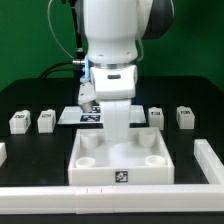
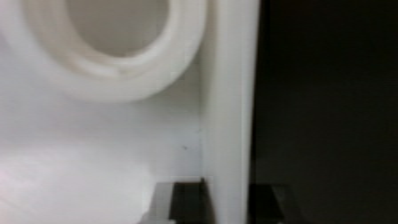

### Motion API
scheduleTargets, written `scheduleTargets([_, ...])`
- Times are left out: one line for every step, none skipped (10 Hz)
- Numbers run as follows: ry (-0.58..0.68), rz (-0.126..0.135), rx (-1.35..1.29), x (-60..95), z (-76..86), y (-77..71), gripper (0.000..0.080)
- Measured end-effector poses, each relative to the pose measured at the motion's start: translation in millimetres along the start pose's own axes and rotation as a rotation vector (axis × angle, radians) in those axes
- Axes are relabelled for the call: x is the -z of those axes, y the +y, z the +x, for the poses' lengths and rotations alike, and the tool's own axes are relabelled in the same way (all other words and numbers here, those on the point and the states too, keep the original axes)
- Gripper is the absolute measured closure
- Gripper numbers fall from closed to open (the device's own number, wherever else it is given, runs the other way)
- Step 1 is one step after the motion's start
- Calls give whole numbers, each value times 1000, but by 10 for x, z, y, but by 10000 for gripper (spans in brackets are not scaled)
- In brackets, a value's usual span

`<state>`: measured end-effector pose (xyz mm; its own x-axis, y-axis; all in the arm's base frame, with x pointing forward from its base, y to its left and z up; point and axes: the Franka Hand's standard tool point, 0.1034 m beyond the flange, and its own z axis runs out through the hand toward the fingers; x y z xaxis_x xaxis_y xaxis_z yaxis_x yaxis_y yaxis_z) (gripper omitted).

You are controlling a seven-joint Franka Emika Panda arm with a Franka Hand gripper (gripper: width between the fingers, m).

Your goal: Assemble one leg

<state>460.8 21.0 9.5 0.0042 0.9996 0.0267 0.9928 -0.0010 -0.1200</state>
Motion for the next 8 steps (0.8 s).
scheduleTargets([4, -2, -5, 9, 98, 58, 722])
scheduleTargets([6, -1, -27, 30, 192, 130, 722])
scheduleTargets([10, -8, -28, 47, 271, 197, 723])
scheduleTargets([12, -11, -22, 46, 313, 221, 723])
scheduleTargets([15, -12, -18, 42, 341, 231, 723])
scheduleTargets([18, -13, -14, 34, 373, 251, 723])
scheduleTargets([20, -13, -12, 31, 395, 263, 723])
scheduleTargets([20, -14, -12, 31, 389, 265, 723])
